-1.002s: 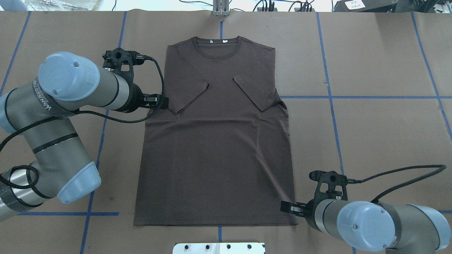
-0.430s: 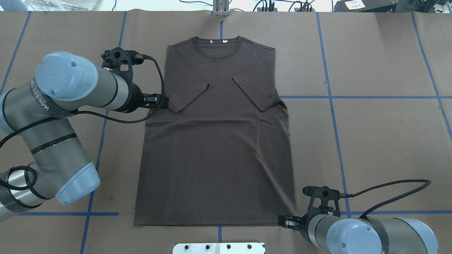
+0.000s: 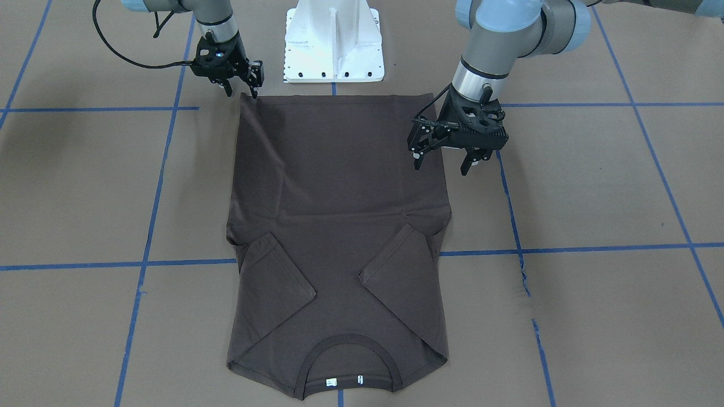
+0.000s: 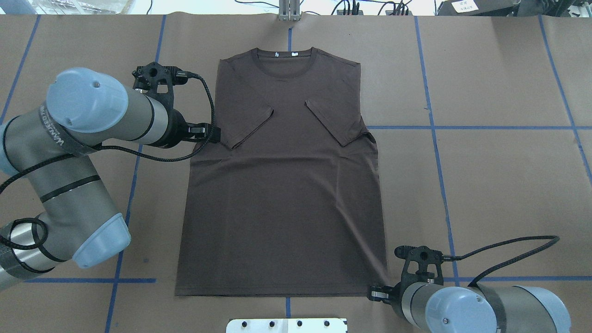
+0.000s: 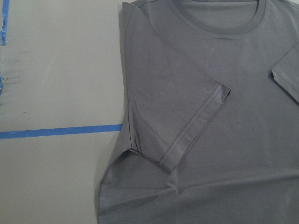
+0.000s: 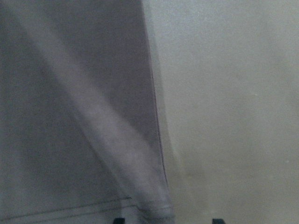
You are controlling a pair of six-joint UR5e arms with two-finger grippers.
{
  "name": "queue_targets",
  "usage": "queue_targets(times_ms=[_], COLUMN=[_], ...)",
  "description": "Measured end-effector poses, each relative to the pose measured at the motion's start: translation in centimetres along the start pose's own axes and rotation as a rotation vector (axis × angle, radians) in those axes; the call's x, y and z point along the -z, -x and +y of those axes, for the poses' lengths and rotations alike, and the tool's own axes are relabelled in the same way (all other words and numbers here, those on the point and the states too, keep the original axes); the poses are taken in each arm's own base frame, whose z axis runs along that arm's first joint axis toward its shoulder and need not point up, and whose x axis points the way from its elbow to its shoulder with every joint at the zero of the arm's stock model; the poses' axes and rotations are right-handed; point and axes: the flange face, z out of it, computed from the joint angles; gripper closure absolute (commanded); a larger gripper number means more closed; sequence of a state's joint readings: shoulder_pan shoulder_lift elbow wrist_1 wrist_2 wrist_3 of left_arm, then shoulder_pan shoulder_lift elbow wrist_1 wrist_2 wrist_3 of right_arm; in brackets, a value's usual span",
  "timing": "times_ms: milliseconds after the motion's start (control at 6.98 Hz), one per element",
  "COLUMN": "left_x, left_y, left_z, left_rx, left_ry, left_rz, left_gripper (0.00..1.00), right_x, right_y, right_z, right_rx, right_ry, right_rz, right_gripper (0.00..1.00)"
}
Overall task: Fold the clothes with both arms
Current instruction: 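Move the left gripper to the hem and grasp both hem corners with both grippers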
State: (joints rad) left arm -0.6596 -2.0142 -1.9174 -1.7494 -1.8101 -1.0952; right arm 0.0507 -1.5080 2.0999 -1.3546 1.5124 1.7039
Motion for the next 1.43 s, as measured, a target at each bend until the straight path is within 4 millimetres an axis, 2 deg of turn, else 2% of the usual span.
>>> queue_targets(times_ms=[143, 286, 1002, 1146, 1289, 1432], left_x=[0.0, 0.0, -0.5, -0.7, -0.9, -0.9], left_y=[0.0, 0.0, 1.1, 1.6, 1.4, 0.9], left_z=[0.0, 0.0, 0.6, 2.2, 5.5, 10.4], left_rx=[0.0, 0.0, 0.043, 0.124, 0.213, 0.287], left_ry=[0.0, 0.0, 0.01, 0.029, 0.06, 0.097], left_rz=[0.0, 0.0, -0.017, -0.02, -0.02, -0.026], left_gripper=[0.0, 0.0, 0.01, 0.02, 0.01, 0.01], right_x=[-0.1, -0.1, 0.5, 1.0, 1.6, 2.1], right_y=[0.0, -0.1, -0.1, 0.0, 0.0, 0.2], right_z=[0.0, 0.0, -1.0, -1.5, -2.1, -2.7], right_rx=[0.0, 0.0, -0.013, -0.02, -0.026, -0.032], right_ry=[0.003, 0.006, 0.005, 0.0, -0.005, -0.011], right_rz=[0.002, 0.004, 0.003, -0.006, -0.018, -0.031], right_gripper=[0.9, 1.0, 1.0, 1.0, 1.0, 1.0])
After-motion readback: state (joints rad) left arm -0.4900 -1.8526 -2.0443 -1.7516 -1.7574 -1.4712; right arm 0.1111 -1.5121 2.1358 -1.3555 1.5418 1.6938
